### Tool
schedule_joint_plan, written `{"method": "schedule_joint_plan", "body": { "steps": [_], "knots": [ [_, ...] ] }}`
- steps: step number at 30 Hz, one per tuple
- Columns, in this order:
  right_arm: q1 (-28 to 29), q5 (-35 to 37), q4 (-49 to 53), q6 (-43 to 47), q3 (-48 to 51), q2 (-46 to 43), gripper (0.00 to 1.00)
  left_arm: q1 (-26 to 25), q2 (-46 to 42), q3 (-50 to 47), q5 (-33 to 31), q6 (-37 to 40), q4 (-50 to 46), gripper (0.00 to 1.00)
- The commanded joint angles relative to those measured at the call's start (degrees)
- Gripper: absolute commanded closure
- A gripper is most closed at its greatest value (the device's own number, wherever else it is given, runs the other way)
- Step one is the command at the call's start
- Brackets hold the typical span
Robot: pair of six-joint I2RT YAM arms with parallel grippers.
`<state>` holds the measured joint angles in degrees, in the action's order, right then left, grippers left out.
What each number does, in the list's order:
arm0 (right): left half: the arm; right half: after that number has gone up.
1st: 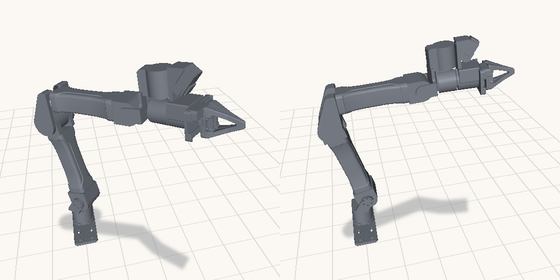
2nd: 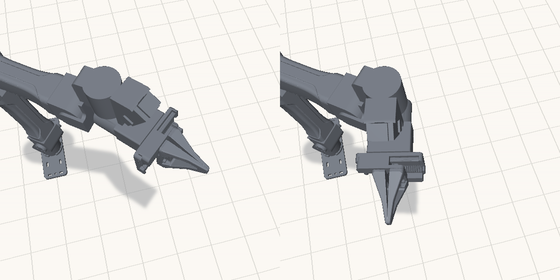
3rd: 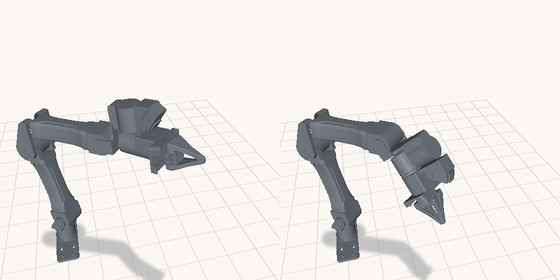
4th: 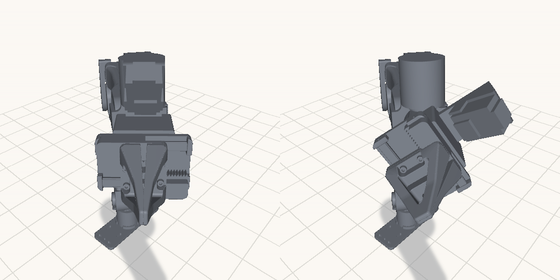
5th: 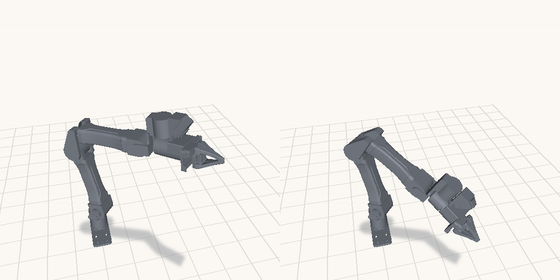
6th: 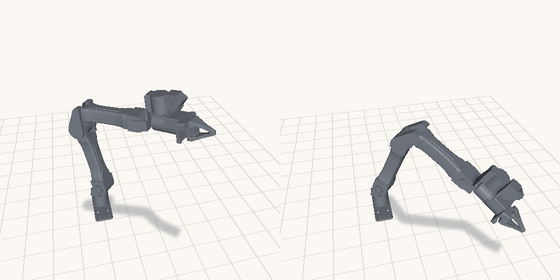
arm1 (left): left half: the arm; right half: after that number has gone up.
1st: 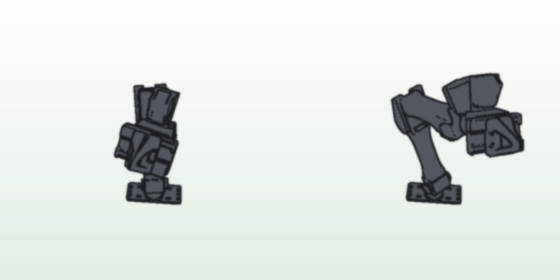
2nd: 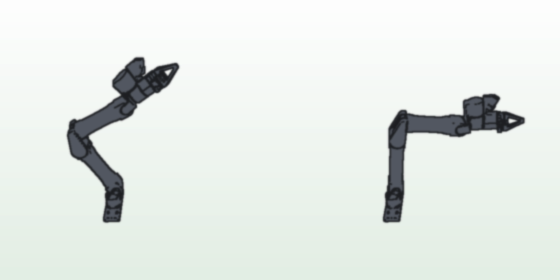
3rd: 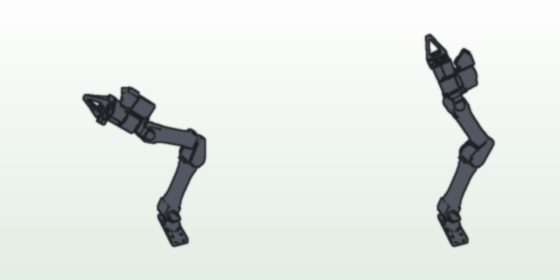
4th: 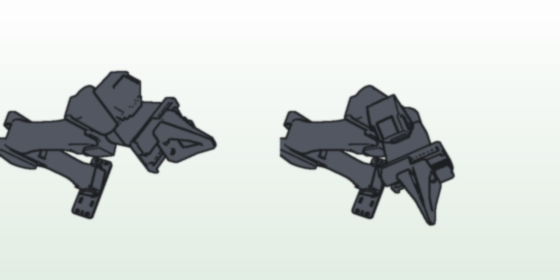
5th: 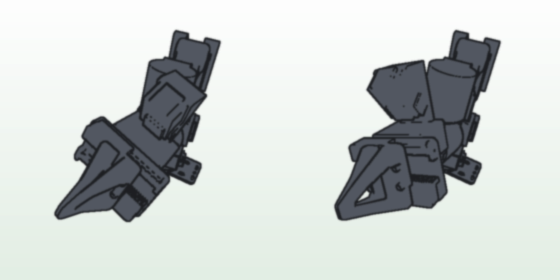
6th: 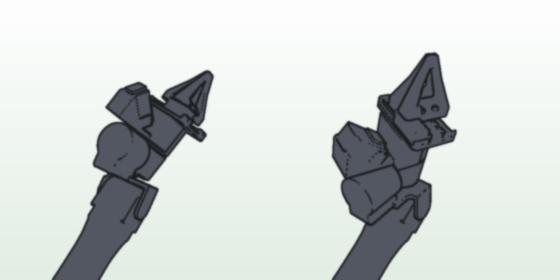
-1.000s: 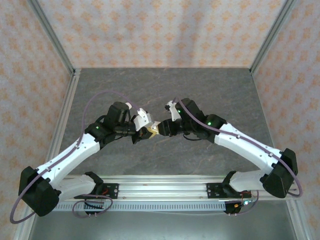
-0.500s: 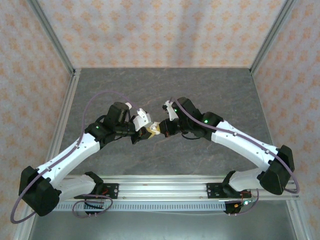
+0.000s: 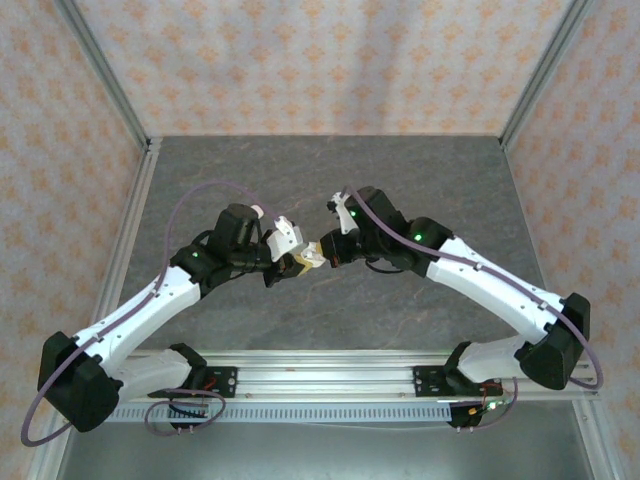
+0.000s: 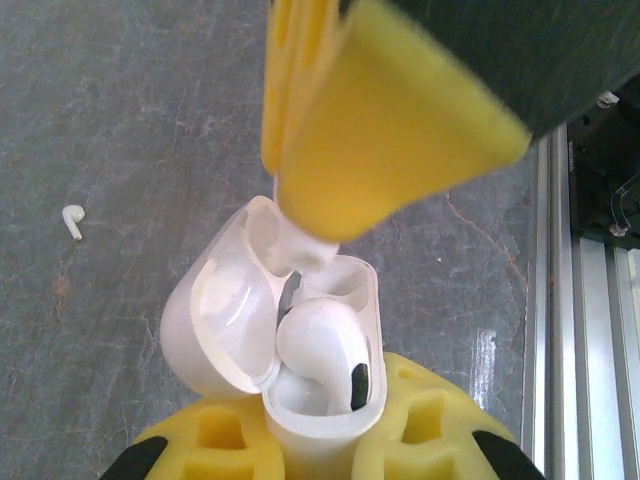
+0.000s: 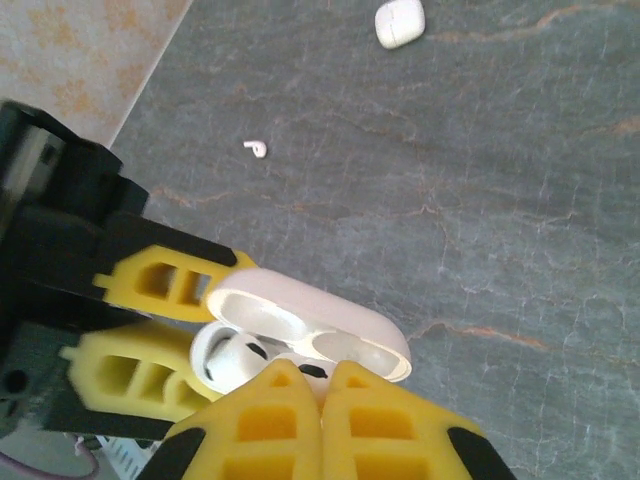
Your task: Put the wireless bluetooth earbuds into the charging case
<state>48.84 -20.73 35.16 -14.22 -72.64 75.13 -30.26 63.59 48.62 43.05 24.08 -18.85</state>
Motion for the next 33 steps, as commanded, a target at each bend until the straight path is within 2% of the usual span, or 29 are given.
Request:
{"method": "schedule_joint_plan", "body": {
  "steps": [1, 7, 13, 17, 22, 24, 28, 30, 33],
  "knots": [
    [0.2, 2.6, 1.8, 1.2, -2.2, -2.2, 1.0, 0.2, 0.6, -0.7, -0.7, 1.3, 0.8, 1.0],
    [-1.8, 7.2, 3.7, -1.5, 0.2, -3.1, 1.0, 1.9, 0.8, -1.7, -4.2, 0.4, 0.7, 1.0],
    [-14.0, 3.2, -0.5, -14.0, 13.2, -2.7, 1.0, 3.4, -0.8, -3.9, -7.8, -2.0, 2.3, 1.0],
    [-18.2, 1.5, -5.1, -18.1, 19.9, 1.4, 1.0, 3.4, -1.8, -4.0, -8.1, -2.5, 2.3, 1.0],
    [-19.8, 1.7, -6.4, -18.8, 21.0, 8.7, 1.0, 3.4, -3.5, -4.8, -7.8, -3.3, 3.7, 1.0],
    [-20.3, 1.6, -6.3, -19.2, 21.0, 10.6, 0.93, 3.4, -4.4, -5.2, -7.6, -3.5, 4.4, 1.0],
    [-20.4, 1.5, -4.7, -19.9, 20.4, 10.1, 0.69, 3.4, -6.0, -5.2, -7.8, -3.2, 4.1, 1.0],
    [-20.4, 1.8, -3.1, -20.0, 19.7, 8.3, 0.61, 3.4, -6.6, -5.0, -7.8, -2.7, 3.8, 1.0],
    [-20.4, 1.2, 0.2, -20.2, 17.9, 4.2, 0.58, 3.4, -7.6, -5.3, -7.4, -2.1, 4.3, 1.0]
  ]
}}
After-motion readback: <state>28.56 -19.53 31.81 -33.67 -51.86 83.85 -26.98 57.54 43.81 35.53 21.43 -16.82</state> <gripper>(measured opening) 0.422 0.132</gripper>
